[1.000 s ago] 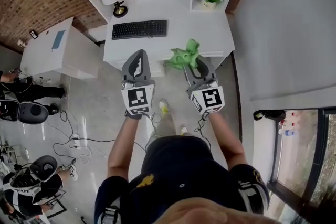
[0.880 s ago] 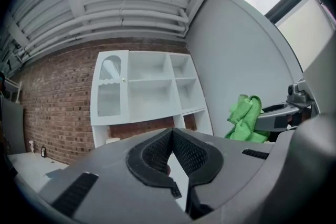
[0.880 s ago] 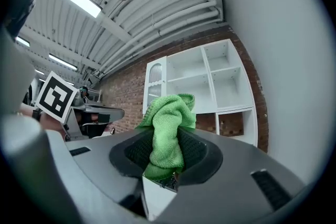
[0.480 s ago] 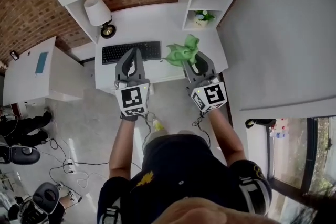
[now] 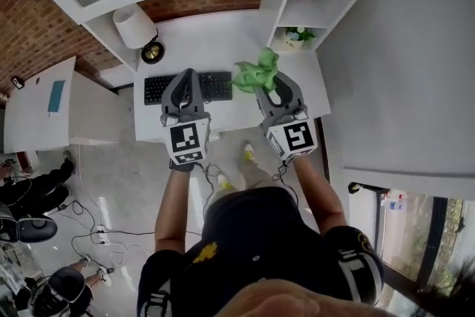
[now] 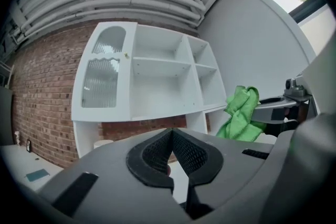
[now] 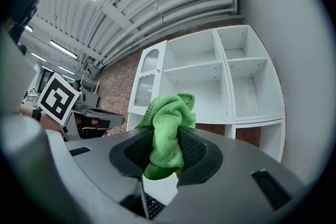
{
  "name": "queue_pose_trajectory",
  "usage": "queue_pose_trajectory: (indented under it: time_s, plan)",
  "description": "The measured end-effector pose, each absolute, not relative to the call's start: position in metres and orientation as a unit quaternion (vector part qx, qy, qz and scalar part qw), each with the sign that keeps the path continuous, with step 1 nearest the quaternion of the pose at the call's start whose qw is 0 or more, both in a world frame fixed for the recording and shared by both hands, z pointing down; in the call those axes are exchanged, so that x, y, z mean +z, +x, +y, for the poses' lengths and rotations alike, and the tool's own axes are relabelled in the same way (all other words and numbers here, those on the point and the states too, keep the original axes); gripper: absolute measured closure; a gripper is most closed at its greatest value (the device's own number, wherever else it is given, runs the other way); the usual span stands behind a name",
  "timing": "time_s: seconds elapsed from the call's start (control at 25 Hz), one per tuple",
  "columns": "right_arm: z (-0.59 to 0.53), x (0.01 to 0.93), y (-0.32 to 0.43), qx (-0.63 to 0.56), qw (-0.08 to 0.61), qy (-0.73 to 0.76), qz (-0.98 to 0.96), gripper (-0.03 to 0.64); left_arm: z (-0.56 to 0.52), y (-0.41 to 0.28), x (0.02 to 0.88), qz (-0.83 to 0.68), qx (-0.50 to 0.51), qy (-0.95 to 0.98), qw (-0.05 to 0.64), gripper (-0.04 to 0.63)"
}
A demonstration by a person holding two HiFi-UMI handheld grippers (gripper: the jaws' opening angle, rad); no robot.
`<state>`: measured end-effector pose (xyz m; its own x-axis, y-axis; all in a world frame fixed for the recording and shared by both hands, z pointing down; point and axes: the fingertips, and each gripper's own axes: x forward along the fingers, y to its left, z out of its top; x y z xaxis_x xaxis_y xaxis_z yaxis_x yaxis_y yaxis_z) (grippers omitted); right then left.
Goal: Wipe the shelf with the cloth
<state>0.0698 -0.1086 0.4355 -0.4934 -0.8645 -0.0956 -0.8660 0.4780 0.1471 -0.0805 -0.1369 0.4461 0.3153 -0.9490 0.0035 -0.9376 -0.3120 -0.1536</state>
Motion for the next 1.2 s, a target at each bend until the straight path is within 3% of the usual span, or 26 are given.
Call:
queue_pose_trajectory:
  time_s: [0.32, 0.6, 0.96, 1.2]
  plan:
    - [-0.215, 0.385, 0.088, 0.138, 0.059, -0.441, 0.885, 0.512, -0.238, -0.048, 0.421, 0.602, -0.07, -0.793, 0.065, 0.586]
    - [-0.273, 0.265, 0.066, 0.27, 0.05, -0.362, 0.891, 0.512, -0.313, -0.063, 0.323, 0.585, -0.084, -0.795, 0.139, 0.586]
    - [-0.324, 0.075, 0.015, 0.413, -0.015, -0.299, 0.86, 0.512, -0.355, -0.069, 0.243, 0.542, -0.091, -0.82, 0.159, 0.586]
    - [-0.383, 0.017, -0.033, 0.493, -0.117, -0.292, 0.811, 0.513, -0.376, -0.088, 0.207, 0.544, -0.046, -0.829, 0.125, 0.586]
